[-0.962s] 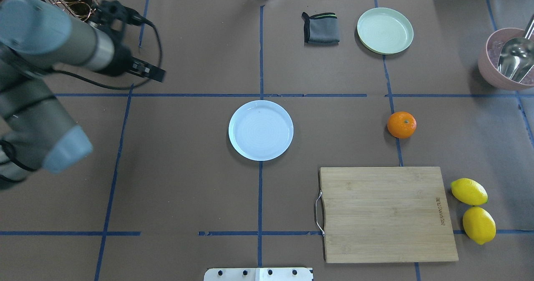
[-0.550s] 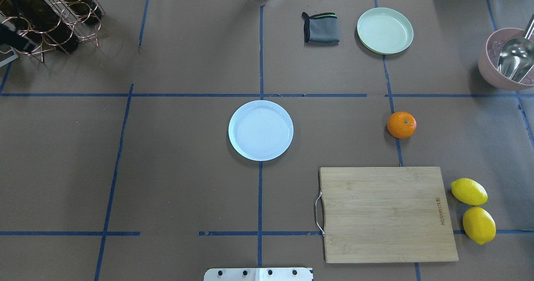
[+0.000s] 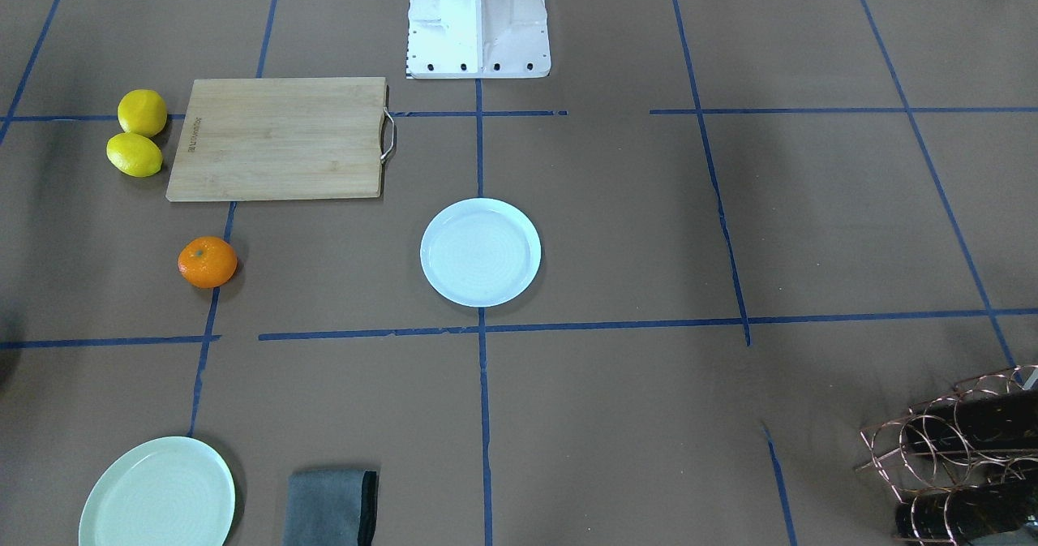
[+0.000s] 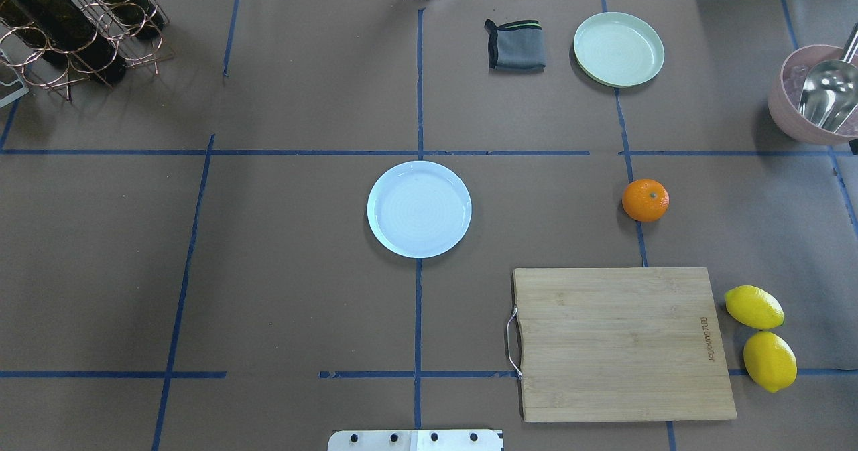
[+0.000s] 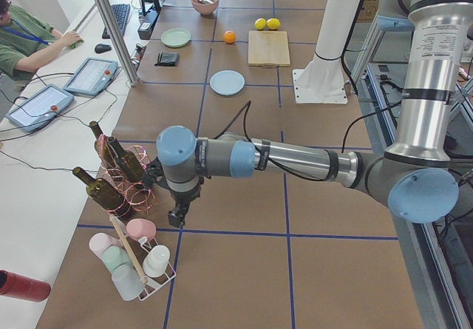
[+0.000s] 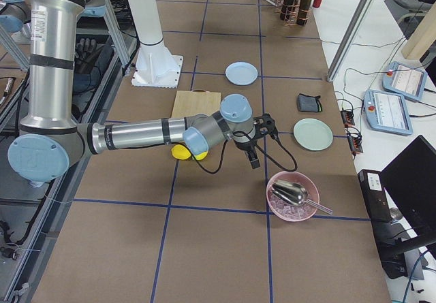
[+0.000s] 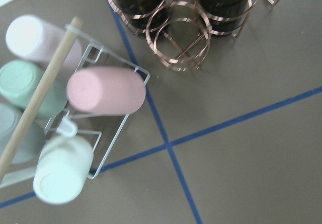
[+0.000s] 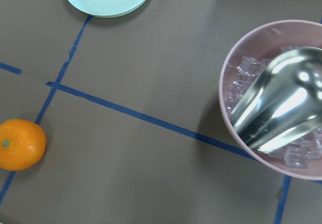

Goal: Pick orange to plate
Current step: 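Reach the right gripper down to the orange and grasp it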

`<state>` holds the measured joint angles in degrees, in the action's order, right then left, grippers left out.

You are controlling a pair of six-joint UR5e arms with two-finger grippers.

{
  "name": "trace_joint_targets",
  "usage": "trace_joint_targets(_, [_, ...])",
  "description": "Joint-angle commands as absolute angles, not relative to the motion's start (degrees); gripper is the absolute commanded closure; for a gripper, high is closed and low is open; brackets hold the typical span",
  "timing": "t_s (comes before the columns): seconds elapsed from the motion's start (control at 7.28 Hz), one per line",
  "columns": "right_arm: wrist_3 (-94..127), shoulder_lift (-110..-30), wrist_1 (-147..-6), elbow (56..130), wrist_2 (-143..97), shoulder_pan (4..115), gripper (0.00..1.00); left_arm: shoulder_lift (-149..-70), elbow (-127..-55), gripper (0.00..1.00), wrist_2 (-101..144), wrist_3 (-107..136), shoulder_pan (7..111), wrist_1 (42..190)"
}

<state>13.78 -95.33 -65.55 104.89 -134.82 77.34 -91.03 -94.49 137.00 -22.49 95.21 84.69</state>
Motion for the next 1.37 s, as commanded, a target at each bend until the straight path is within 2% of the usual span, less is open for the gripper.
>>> trace_joint_targets(0.0, [20.7,-91.5,-68.3,106.3,-133.6,70.3,0.0,-85.5,-96.2,0.0,139.3,-24.3,96.6,85.3])
trace_joint_targets(0.69, [48.2,-85.5,-63.5,105.6,-111.8,46.7,0.0,-85.3,-98.4,0.0,132.7,-24.2,96.5,85.3])
trace_joint_targets(1.24, [49.1,-85.5,-63.5,102.8,-106.3,42.7,0.0,-85.2,-98.4,0.0,132.6,-24.3,96.6,85.3])
